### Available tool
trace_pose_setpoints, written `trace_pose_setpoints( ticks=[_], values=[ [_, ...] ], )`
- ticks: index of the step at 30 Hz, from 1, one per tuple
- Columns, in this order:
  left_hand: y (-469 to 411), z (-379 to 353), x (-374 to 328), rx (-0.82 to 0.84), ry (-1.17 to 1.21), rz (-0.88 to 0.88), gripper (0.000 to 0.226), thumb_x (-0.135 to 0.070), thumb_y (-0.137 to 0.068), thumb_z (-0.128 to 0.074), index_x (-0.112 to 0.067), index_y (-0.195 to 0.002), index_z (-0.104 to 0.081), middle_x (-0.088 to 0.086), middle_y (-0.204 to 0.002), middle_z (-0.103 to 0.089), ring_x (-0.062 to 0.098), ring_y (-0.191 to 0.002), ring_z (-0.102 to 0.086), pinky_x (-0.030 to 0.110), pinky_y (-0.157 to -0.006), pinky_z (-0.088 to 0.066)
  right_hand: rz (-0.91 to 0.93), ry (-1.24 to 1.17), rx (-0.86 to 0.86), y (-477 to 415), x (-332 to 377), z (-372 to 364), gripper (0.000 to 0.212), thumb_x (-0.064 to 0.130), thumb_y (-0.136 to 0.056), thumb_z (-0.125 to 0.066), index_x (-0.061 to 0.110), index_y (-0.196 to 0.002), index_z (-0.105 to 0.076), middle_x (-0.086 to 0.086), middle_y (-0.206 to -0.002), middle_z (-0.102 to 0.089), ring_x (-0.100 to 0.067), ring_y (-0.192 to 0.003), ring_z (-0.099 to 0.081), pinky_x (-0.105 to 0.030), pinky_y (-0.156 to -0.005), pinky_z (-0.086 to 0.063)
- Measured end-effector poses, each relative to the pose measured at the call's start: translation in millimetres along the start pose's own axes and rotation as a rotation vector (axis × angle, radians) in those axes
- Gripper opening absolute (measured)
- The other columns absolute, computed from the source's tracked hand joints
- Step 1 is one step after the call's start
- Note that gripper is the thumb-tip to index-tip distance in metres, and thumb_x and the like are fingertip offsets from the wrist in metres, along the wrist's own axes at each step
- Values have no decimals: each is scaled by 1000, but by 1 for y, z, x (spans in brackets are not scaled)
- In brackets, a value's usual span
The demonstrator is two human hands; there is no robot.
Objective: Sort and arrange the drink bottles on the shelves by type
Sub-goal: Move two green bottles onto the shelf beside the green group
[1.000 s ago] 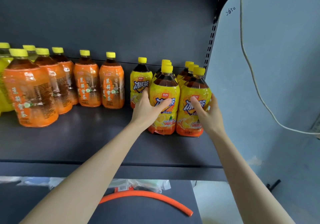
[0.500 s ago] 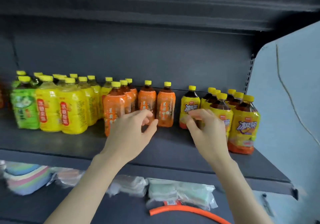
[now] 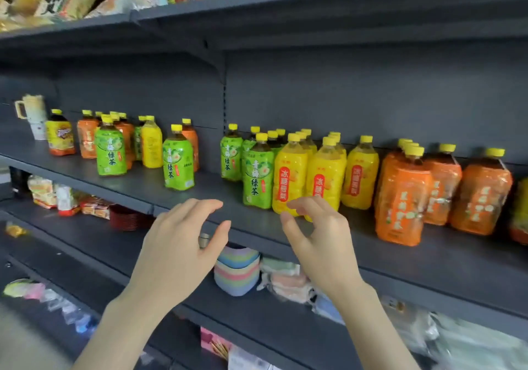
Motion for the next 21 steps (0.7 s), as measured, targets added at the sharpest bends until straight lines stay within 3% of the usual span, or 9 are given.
trace_pose_setpoints(
  ticks=[5, 13, 18, 21],
  values=[
    [-35, 10, 97, -45, -20, 33, 48, -51, -83, -39, -20, -110, -64, -8, -101, -67, 17, -95, -64, 35, -77, -49, 48, -33, 33, -50, 30, -99, 34, 38, -87, -53, 14, -105, -69, 2, -100, -66, -17, -86, -63, -35, -68, -53],
    [-88, -17, 249, 24, -92, 61, 48, -50, -84, -37, -22, -115, -60, -8, -100, -66, 16, -93, -64, 34, -76, -49, 52, -113, 50, -127, 47, -257, 21, 24, -91, -63, 13, -107, -68, 4, -106, -65, -15, -95, -62, -33, -80, -50],
    [-122, -21, 346, 27, -81, 110, 50, -51, -84, -37, -20, -116, -60, -5, -102, -67, 17, -92, -65, 39, -79, -53, 49, -141, 82, -176, 63, -348, 20, 22, -90, -64, 11, -106, -69, -1, -104, -67, -21, -93, -64, -40, -79, -52],
    [-141, -26, 403, 7, -18, 137, 50, -52, -83, -38, -22, -116, -60, -7, -104, -66, 15, -94, -63, 37, -82, -52, 51, -124, 76, -199, 72, -397, 21, 23, -91, -64, 11, -107, -69, -2, -106, -68, -21, -96, -63, -38, -80, -51]
  ],
)
Point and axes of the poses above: each hand's wrist, its own y-axis away from the middle knuckle, its own z-axis out of the back of the hand, x = y × z, the point moved 10 cm from there along -y, towards the middle knuckle
